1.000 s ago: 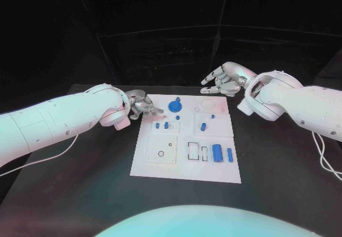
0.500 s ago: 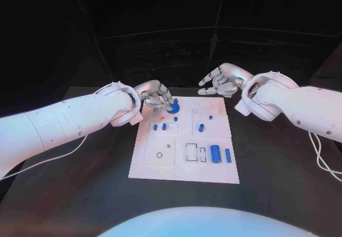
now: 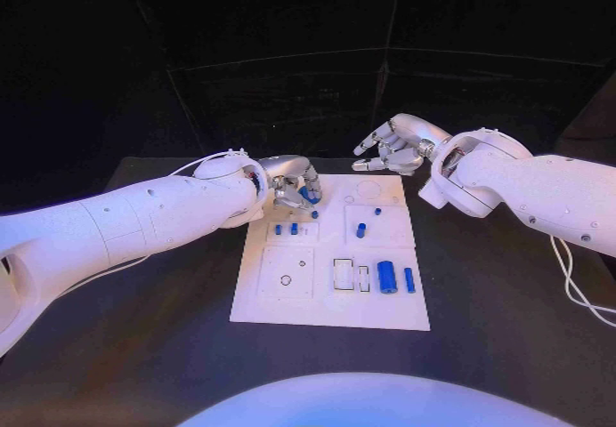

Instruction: Assemble the parts on the task board

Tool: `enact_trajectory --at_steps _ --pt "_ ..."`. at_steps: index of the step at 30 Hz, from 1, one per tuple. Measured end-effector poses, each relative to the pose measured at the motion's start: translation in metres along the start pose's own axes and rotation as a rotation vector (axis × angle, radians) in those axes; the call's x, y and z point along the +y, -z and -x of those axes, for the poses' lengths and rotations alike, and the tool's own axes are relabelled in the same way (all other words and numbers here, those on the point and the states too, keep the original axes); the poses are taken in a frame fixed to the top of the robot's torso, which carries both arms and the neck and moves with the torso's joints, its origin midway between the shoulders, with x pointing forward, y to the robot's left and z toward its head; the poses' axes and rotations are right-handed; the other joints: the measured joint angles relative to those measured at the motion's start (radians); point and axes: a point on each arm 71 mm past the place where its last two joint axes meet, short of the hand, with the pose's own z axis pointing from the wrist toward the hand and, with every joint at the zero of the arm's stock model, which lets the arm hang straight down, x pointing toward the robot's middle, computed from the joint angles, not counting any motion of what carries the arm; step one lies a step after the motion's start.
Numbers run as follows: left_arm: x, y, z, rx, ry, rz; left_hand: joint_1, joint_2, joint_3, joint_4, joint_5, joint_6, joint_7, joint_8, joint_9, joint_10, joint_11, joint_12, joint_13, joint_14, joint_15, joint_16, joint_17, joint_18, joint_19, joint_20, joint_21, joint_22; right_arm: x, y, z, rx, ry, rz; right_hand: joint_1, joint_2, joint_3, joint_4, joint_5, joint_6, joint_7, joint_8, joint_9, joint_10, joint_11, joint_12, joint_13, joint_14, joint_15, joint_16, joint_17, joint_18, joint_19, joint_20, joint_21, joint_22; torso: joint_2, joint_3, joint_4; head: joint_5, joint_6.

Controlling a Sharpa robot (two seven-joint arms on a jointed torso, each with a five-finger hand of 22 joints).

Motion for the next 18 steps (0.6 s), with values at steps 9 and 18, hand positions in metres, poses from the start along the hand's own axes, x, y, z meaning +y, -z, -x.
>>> enact_trajectory --at_steps 9,18 --pt "-0.003 -0.009 -0.006 0.04 -0.082 -0.001 0.0 0.0 -0.003 -0.003 0.0 0.02 -0.001 -0.014 -0.008 0.015 0.0 -0.008 -0.019 0.0 0.0 0.0 -0.015 0.0 0.017 -0.003 0.02 0.024 0.002 -0.001 -0.001 0.002 -0.001 0.004 0.0 0.0 0.0 0.0 0.0 0.0 0.0 0.0 0.0 0.0 0.0 0.0 0.0 0.0 0.0 0.0 0.0 0.0 0.0 0.0 0.0 0.0 0.0 0.0 0.0012 -0.003 0.0" --pt "-0.005 -0.015 -0.01 0.067 -0.108 0.005 0.0 0.0 -0.003 -0.003 0.0 0.036 -0.004 -0.022 -0.012 0.03 -0.002 -0.013 -0.032 0.003 -0.004 -0.005 -0.024 0.0 0.028 -0.007 0.034 0.04 0.002 -0.002 -0.002 0.002 -0.001 0.006 0.0 0.0 0.0 0.0 0.0 0.0 0.0 0.0 0.0 0.0 0.0 0.0 0.0 0.0 0.0 0.0 0.0 0.0 0.0 0.0 0.0 0.0 0.0 0.0 0.0015 -0.005 -0.001"
